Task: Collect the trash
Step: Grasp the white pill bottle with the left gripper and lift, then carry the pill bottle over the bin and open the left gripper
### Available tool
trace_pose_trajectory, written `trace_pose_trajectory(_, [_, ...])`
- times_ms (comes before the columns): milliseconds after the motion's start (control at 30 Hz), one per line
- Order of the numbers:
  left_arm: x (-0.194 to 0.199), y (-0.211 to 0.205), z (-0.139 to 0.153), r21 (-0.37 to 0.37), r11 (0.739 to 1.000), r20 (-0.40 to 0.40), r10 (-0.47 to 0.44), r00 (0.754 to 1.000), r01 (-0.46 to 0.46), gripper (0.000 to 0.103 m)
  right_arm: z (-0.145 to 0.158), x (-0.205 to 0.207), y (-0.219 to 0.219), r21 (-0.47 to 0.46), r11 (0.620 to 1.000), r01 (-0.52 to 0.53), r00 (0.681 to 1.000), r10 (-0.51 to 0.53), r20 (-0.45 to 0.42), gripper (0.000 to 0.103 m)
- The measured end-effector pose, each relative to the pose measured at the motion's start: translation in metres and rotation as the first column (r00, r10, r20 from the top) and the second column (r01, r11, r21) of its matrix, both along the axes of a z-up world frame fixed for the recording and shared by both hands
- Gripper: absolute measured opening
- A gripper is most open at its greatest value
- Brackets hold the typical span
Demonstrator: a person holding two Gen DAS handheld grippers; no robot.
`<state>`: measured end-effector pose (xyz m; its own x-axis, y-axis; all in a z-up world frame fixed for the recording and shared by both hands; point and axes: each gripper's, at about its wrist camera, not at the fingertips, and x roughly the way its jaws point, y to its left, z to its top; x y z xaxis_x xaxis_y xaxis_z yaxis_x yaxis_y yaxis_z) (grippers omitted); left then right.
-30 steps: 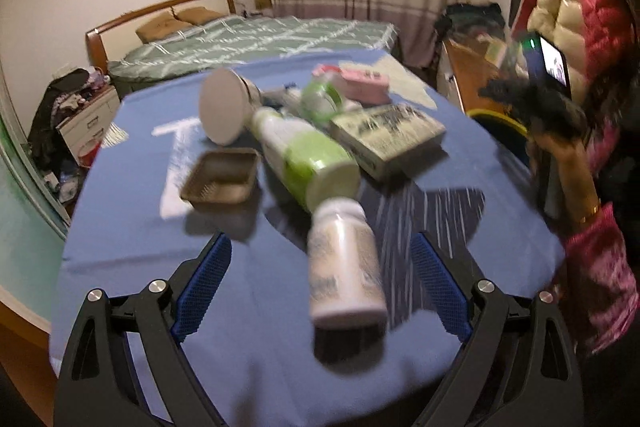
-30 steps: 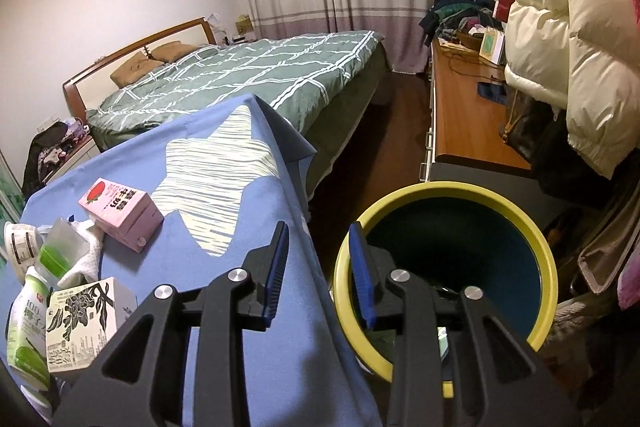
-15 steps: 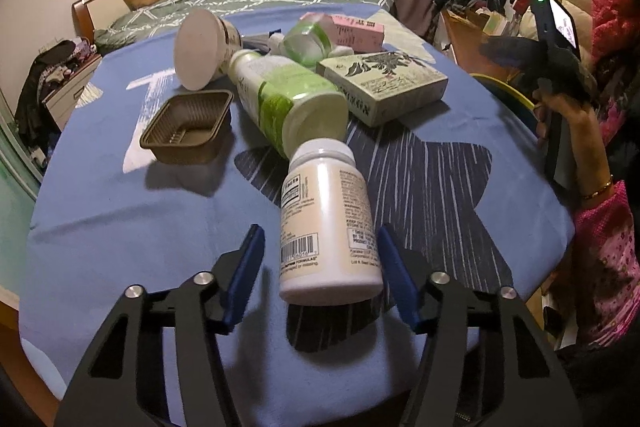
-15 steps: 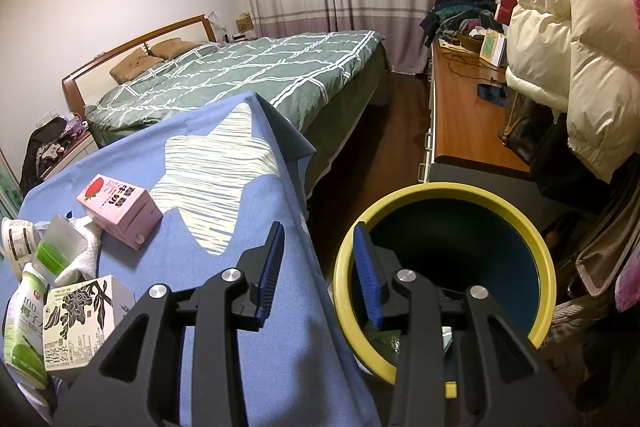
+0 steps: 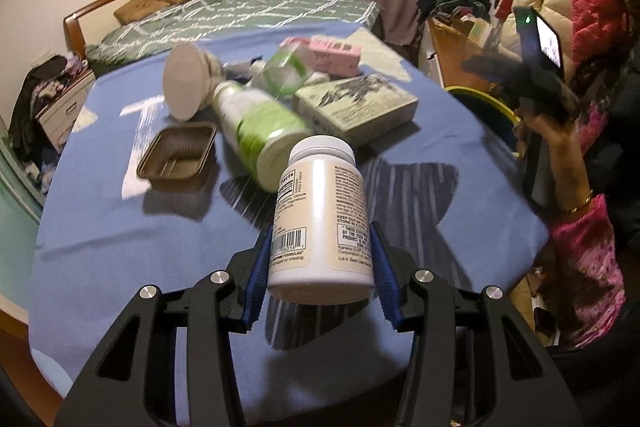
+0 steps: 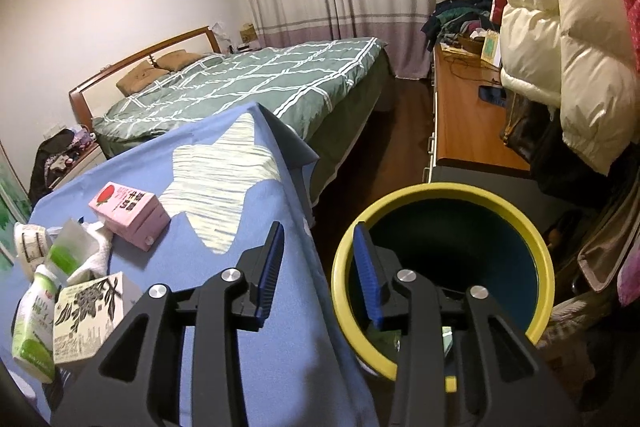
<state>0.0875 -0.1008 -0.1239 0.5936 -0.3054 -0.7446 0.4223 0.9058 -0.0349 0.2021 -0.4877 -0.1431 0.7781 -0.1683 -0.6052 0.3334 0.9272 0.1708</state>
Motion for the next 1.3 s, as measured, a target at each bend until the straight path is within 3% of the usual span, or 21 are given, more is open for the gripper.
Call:
trace_pose_trajectory(167, [0.010,-0.023,0.009,-0.022,0.998,0.008,-0.056,0.998,0.056,0.047,0.008,-0.022,-0.016,-0.005,1.000,0.013,1.000,-0.013,0.011,0.035])
trace_pose_trajectory(400, [0.051,-0.090,0.008,-0.052,0.983,-0.020,-0.178,0.984,0.177,0.047,0.024,-0.060,-0.056,-0.038,0.996,0.085,0.996,-0.084,0.025,0.035])
trace_pose_trajectory(500, [0.069,-0.130,0.006,-0.070,0.969,-0.041,-0.240,0.970,0.237,0.047,0.027,-0.077,-0.072,-0.060,0.991,0.120,0.993,-0.119,0.023,0.043])
trace_pose_trajectory(767, [0.103,-0.257,0.003,-0.048,0.926,-0.043,-0.377,0.925,0.376,0.047,0.021,-0.111,-0.112,-0.049,0.981,0.189,0.982,-0.188,0.016,0.043])
trace_pose_trajectory(1000, [0.132,-0.343,-0.017,-0.035,0.906,-0.100,-0.423,0.900,0.422,0.047,0.013,-0.134,-0.140,-0.042,0.971,0.234,0.972,-0.234,-0.002,0.043])
trace_pose_trajectory(1200, [0.149,-0.393,-0.041,0.000,0.905,-0.132,-0.421,0.897,0.425,0.047,0.005,-0.140,-0.152,-0.027,0.966,0.255,0.966,-0.256,-0.021,0.043])
trace_pose_trajectory(1233, [0.152,-0.399,-0.044,0.003,0.907,-0.132,-0.417,0.899,0.421,0.048,0.004,-0.138,-0.153,-0.025,0.966,0.256,0.966,-0.257,-0.025,0.043])
trace_pose_trajectory(1300, [0.157,-0.404,-0.046,0.011,0.913,-0.130,-0.404,0.905,0.409,0.070,0.001,-0.139,-0.155,-0.024,0.966,0.259,0.965,-0.259,-0.031,0.043])
